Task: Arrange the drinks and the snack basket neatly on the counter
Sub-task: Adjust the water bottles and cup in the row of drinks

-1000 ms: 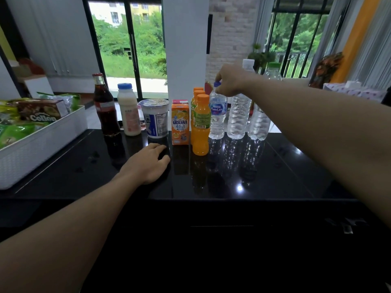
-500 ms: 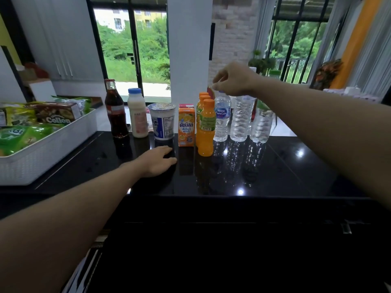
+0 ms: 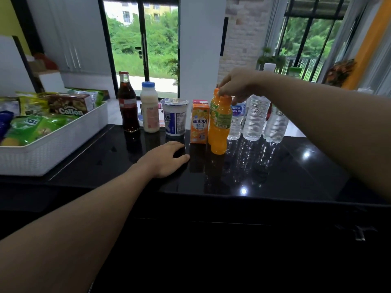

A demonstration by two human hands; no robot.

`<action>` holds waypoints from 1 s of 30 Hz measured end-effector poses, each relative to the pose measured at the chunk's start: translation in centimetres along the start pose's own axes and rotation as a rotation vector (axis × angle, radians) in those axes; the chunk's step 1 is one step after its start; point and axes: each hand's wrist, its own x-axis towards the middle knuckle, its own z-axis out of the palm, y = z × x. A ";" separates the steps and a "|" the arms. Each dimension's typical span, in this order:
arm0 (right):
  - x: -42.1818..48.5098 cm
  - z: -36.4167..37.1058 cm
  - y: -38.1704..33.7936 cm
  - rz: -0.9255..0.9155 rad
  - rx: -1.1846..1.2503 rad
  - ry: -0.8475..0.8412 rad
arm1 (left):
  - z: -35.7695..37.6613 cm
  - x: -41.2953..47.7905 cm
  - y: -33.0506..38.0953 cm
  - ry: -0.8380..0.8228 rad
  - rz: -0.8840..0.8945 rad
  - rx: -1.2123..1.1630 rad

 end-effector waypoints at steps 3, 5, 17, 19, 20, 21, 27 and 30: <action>0.6 0.0 0.0 0.021 0.000 0.010 | 0.0 0.0 0.0 0.006 -0.006 -0.002; 0.9 0.0 0.1 0.011 -0.010 0.020 | 0.0 0.0 0.0 -0.002 -0.009 -0.001; 1.0 0.9 -0.1 0.006 -0.140 0.109 | -0.3 -0.1 0.4 -0.009 -0.026 0.005; 1.0 1.1 0.1 0.011 -0.122 0.122 | -0.3 0.0 0.4 -0.011 -0.030 0.008; 1.0 1.1 0.1 0.013 -0.109 0.127 | -0.3 0.0 0.4 -0.013 -0.032 0.009; 1.0 1.1 0.1 0.016 -0.096 0.129 | -0.3 0.0 0.4 -0.014 -0.035 0.009; 1.0 1.5 0.2 0.060 0.006 0.124 | -0.1 0.1 0.1 -0.005 -0.038 -0.005; 0.9 1.6 0.2 0.059 0.004 0.129 | 0.0 0.2 0.1 -0.006 -0.038 -0.004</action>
